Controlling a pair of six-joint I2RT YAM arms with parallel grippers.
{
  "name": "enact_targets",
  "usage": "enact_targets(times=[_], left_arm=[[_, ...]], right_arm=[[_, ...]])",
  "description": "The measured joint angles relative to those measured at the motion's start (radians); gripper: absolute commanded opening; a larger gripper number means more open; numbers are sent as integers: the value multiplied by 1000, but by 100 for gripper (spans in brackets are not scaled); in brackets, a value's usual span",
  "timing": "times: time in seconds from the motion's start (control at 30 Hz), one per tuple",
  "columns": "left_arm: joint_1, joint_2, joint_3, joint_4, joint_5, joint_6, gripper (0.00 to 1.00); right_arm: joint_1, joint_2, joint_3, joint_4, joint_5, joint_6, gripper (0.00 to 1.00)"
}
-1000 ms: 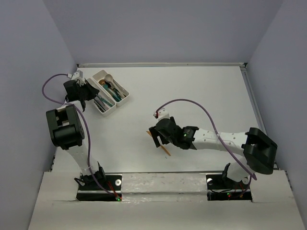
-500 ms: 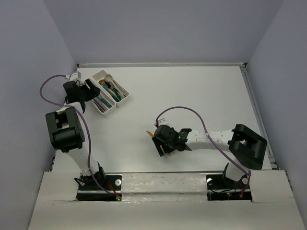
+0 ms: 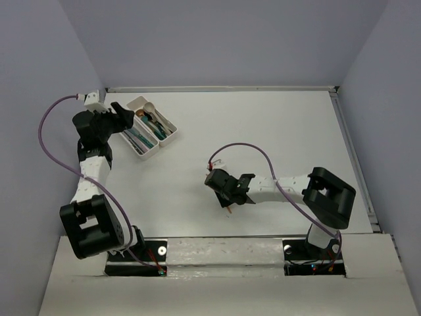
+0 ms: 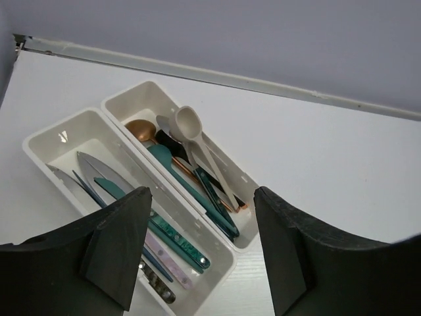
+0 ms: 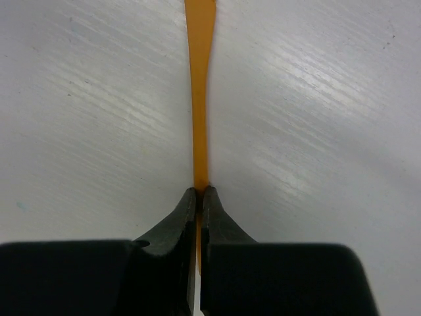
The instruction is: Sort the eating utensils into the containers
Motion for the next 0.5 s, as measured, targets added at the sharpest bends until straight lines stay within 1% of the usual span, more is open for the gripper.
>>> enact_targets(times=[0.1, 0.2, 0.23, 0.37, 0.43, 0.5], left_arm=[[0, -16, 0, -58, 63, 36, 72], [-16, -27, -3, -132, 104, 90, 73], [-34, -34, -3, -154, 106, 121, 74], [-164, -87, -14, -244, 138, 248, 74], [-233, -114, -15, -276, 176, 295, 75], [-281, -136, -19, -293, 200, 318, 76]], right_arm=[[0, -2, 0, 0, 21, -2, 0], [0, -26, -19, 17, 76, -11, 0], [0, -48, -43, 50, 106, -21, 0], [0, -176, -128, 193, 185, -85, 0], [0, -223, -132, 323, 238, -144, 0], [0, -219, -111, 435, 260, -192, 0]])
